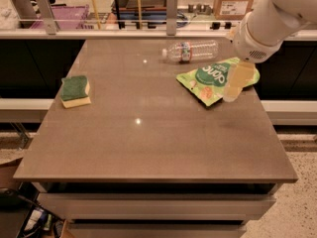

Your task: Move green rice chip bag near sponge

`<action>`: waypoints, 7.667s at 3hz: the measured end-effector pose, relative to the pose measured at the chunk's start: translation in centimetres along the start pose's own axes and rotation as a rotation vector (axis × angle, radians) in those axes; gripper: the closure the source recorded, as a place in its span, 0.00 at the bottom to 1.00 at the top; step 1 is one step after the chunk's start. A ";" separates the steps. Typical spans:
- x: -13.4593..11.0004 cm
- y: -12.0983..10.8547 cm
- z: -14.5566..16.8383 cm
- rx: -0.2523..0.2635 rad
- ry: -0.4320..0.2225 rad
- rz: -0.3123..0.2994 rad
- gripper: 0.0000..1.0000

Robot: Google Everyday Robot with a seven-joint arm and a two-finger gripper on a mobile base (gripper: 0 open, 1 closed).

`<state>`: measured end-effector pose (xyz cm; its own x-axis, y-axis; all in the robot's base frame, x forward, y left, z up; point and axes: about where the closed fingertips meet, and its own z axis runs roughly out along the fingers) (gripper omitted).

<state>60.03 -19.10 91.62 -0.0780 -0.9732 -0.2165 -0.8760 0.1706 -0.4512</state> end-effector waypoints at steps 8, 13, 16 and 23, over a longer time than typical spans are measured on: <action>2.1 -0.4 9.3 -0.305 0.053 -0.093 0.41; 1.5 -0.8 10.0 -0.297 0.010 -0.115 1.00; -1.2 -0.4 7.0 -0.259 0.016 -0.115 1.00; -13.3 0.7 0.9 -0.164 -0.178 -0.377 1.00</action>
Offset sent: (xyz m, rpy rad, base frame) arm 0.0202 -0.0127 -0.0215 -0.0057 0.1865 0.0453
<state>60.85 -5.89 93.43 0.3316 -0.9186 -0.2152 -0.8925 -0.2315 -0.3872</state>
